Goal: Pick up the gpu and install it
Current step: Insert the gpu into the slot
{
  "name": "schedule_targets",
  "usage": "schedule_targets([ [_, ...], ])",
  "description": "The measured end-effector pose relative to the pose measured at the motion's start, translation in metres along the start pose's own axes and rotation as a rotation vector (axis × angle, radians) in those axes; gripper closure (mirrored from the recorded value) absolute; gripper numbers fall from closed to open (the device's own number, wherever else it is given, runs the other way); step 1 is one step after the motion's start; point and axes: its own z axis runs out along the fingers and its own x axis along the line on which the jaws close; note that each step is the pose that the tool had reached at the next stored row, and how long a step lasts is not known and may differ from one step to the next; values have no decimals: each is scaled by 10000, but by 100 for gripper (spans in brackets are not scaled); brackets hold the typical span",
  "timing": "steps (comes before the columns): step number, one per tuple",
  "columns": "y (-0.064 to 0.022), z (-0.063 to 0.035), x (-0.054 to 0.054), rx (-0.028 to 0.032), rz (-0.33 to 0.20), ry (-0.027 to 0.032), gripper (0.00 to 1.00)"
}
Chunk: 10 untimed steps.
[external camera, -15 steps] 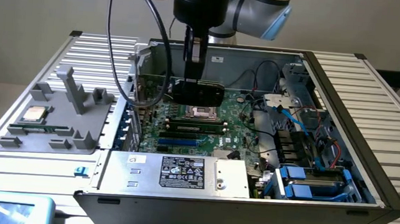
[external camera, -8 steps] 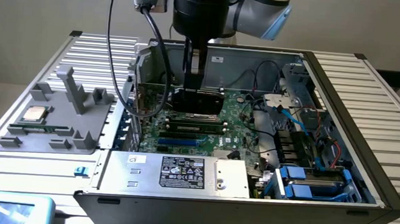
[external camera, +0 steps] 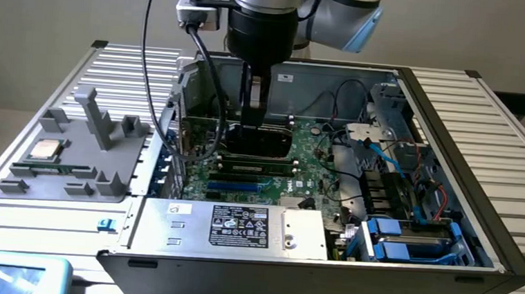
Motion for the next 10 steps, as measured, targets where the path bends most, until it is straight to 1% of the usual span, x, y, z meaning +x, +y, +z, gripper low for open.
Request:
schedule_targets([
  [10,-9,181,0,-1,1,1,75],
])
